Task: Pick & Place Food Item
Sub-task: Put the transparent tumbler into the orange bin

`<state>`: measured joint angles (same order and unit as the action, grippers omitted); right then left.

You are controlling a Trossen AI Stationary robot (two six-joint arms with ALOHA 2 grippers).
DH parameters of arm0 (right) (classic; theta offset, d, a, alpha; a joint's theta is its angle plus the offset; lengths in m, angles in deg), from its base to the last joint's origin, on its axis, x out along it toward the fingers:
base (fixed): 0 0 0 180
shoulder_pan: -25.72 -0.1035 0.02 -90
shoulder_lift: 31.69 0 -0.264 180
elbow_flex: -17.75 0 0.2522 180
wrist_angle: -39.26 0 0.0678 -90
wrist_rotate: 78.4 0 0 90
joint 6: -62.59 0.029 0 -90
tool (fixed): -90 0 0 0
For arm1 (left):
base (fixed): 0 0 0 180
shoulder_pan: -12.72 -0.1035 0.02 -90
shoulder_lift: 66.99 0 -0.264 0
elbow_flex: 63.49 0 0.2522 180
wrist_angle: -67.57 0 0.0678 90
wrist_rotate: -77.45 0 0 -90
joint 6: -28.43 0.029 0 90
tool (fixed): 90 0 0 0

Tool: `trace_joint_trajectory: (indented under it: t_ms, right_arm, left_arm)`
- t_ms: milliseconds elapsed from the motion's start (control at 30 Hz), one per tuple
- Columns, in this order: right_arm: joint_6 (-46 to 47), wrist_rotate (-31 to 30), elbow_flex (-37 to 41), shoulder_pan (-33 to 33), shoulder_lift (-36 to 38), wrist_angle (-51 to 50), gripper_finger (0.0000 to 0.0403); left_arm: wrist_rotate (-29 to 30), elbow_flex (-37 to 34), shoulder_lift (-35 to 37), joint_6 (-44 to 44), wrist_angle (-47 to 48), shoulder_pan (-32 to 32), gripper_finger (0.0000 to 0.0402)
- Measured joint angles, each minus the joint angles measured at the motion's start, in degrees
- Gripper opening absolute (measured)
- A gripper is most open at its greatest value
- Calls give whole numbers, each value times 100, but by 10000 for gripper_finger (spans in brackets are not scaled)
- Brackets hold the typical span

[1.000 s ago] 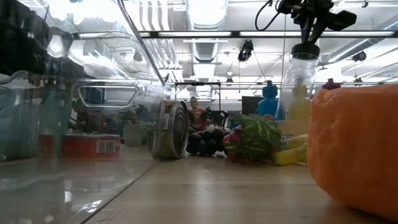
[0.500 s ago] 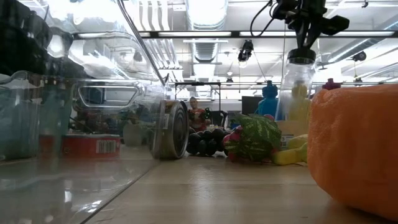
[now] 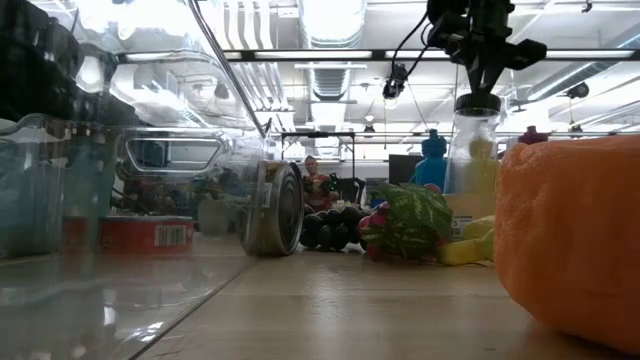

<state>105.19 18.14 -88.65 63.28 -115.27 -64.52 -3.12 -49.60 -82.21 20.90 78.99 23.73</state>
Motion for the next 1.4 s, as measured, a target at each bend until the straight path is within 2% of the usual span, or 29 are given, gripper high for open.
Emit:
trace_joint_trajectory:
  t_ms: [433,700,1400]
  right_arm:
    - [-179,103,2,0,-200,-2,65]
    - [-185,111,4,-4,-204,-2,93]
    - [-255,91,6,-2,-207,5,99]
  left_arm:
    - [-1,2,1,0,2,1,336]
    - [-1,0,0,0,2,1,336]
    - [0,2,0,0,1,0,336]
